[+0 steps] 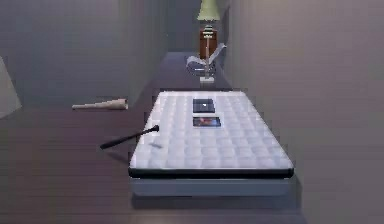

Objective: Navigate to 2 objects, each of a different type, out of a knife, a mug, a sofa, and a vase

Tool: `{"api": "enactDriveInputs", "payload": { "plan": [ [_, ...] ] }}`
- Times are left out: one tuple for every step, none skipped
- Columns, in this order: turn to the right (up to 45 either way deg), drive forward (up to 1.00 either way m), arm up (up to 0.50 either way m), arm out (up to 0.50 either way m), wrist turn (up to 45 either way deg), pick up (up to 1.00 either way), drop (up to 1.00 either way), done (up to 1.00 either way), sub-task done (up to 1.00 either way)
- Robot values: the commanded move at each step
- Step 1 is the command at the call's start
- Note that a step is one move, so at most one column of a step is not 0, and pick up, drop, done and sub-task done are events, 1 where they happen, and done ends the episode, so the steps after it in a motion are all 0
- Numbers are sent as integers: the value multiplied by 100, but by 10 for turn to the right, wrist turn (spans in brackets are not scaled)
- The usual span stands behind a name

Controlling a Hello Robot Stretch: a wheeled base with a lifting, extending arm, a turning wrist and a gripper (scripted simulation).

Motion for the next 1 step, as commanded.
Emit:
{"api": "enactDriveInputs", "payload": {
  "plan": [
    [0, 5, 0, 0, 0, 0, 0, 0, 0]
  ]
}}
